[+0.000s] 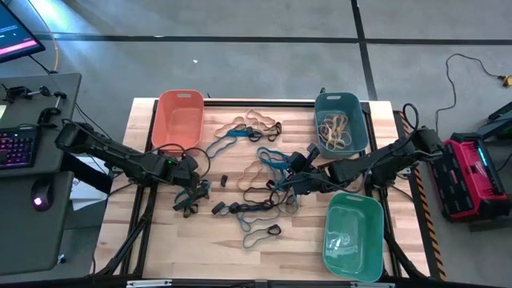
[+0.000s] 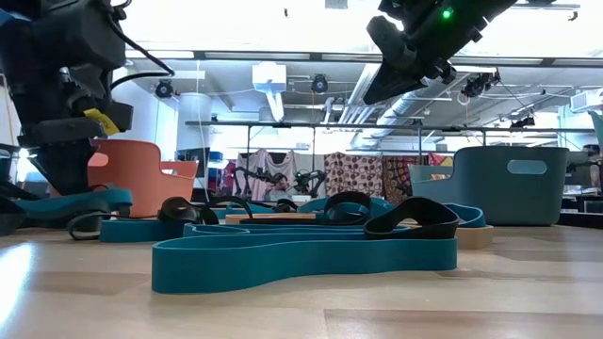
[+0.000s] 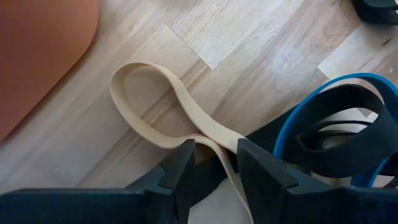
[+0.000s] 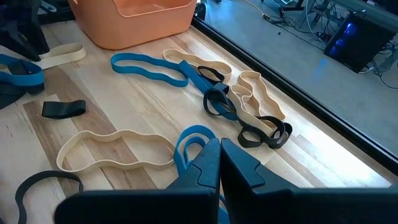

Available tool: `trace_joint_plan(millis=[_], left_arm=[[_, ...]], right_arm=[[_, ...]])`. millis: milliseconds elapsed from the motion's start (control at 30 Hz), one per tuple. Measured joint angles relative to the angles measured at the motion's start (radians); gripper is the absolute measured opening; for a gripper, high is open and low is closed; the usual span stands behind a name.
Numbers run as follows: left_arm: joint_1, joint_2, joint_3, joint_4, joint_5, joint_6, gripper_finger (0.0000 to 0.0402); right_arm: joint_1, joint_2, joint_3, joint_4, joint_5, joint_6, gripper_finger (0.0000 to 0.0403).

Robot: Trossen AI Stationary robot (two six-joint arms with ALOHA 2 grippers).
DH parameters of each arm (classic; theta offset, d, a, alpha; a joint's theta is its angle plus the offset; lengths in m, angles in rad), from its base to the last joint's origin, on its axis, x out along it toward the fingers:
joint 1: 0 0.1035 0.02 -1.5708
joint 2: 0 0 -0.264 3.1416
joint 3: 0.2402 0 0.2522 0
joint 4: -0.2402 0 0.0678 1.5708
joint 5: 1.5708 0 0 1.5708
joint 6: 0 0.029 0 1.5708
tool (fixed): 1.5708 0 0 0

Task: Sort rubber bands into baskets
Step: Put the white rubber band into the blue bin

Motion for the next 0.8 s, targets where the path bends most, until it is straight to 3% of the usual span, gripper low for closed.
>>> trace_joint_plan(millis=[433,800], left_arm=[[0.0,0.005,0.0,0.029,-0.002,0.008,0.0113],[0.0,0.12,0.001,0.077,-0.017,0.077,0.0083]], right_arm=[[0.0,0.0,0.0,0.004,0.0,0.0,0.0],[0.0,0.0,0.0,0.016,0.0,-0.008,0.0]])
